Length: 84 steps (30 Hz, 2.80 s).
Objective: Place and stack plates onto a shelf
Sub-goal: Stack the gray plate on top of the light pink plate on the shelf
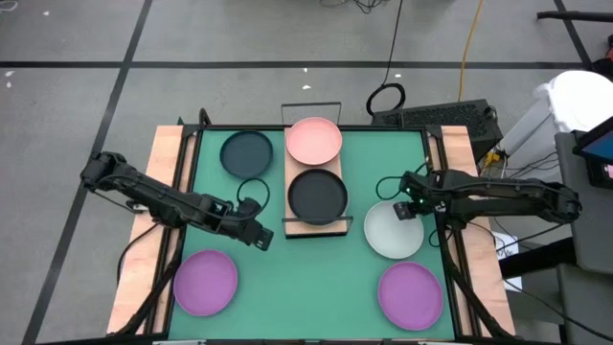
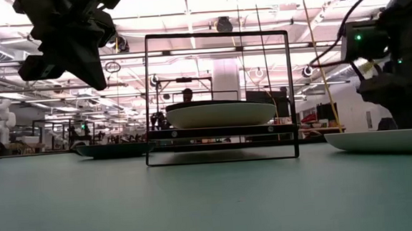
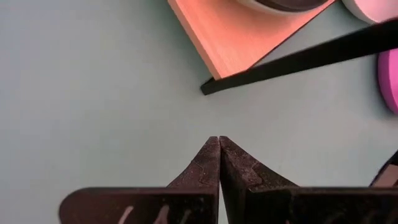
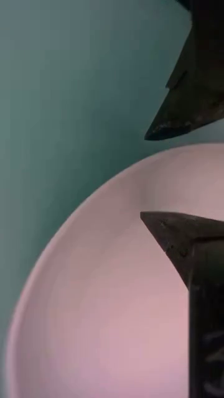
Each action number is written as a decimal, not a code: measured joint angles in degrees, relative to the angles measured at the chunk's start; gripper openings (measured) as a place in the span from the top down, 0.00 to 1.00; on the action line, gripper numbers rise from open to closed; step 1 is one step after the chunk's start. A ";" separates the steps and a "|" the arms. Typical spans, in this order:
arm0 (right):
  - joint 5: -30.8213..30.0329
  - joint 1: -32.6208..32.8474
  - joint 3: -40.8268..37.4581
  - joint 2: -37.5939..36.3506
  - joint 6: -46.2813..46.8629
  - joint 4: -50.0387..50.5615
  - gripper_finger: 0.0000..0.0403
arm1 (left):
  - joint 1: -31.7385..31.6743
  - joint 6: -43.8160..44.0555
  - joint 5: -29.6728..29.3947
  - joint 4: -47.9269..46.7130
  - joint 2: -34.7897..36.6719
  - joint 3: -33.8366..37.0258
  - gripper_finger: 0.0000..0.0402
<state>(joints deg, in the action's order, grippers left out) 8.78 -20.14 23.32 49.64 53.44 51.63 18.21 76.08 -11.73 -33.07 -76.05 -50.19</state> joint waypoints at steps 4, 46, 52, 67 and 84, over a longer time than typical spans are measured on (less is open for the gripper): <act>4.22 -0.02 -2.12 -0.10 1.91 -3.26 0.67 | -0.69 -1.13 -0.35 -0.08 0.00 0.00 1.00; 12.47 0.00 8.77 -5.15 5.82 5.10 0.99 | -2.73 -9.81 -3.92 -4.90 0.00 0.00 1.00; 12.42 0.00 14.15 -5.15 4.84 12.14 1.00 | -2.77 -9.27 -4.91 -4.91 0.00 0.00 1.00; 10.41 0.00 30.01 -5.17 4.33 30.05 1.00 | -2.80 -14.93 -5.06 -4.91 0.00 0.00 1.00; 3.14 -2.04 40.25 2.25 12.59 9.90 1.00 | -2.81 -12.35 -5.89 -4.90 0.00 0.00 1.00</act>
<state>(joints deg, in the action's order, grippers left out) 11.92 -22.18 63.57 51.89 66.02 61.52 15.40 63.73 -17.62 -37.97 -76.05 -50.19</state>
